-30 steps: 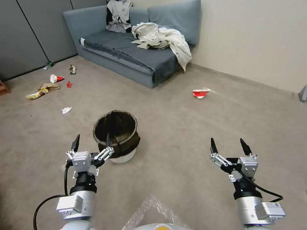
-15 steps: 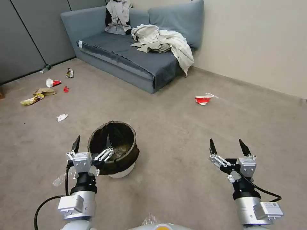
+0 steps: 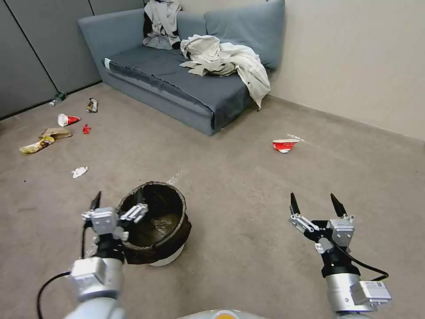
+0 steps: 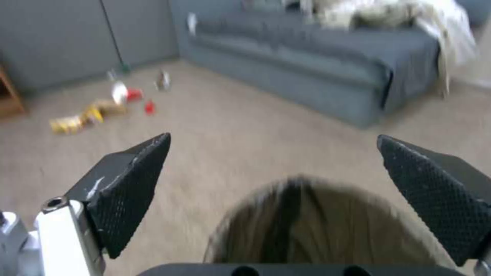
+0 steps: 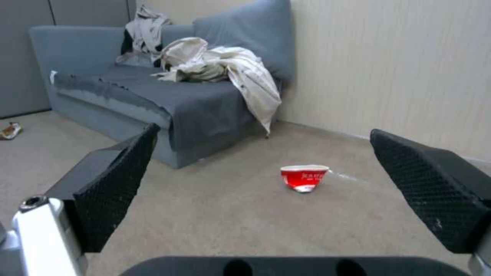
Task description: Pick up the trash can from the floor.
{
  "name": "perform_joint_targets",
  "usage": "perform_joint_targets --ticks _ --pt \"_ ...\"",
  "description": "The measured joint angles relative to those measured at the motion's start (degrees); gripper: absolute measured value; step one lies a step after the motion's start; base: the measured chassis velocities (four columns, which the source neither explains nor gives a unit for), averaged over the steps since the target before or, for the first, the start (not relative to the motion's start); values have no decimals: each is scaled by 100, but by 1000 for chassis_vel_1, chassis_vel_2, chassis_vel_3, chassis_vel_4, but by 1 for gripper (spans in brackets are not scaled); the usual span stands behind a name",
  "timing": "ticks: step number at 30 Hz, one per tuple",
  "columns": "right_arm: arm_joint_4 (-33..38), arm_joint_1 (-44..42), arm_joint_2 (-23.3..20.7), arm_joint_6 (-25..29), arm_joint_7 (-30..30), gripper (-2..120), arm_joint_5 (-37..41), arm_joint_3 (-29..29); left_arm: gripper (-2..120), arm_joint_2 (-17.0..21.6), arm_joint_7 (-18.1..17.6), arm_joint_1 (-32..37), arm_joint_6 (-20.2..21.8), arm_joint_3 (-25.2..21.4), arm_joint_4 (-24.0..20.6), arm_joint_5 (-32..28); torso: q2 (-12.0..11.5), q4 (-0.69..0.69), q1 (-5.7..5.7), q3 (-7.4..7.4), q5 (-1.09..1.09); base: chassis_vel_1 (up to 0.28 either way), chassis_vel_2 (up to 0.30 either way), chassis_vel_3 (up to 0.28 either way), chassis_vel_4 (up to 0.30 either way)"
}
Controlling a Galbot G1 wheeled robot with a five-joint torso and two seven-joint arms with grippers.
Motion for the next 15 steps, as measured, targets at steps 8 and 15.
perform_joint_targets --ticks 8,15 --pt "-88 24 -29 4 1 100 10 -9 100 311 235 -680 1315 -607 457 -628 0 1 0 0 -1 0 0 0 0" --pt "-187 47 -55 8 2 100 21 0 100 701 254 -1240 1966 -697 925 -962 0 0 0 1 1 0 0 0 0"
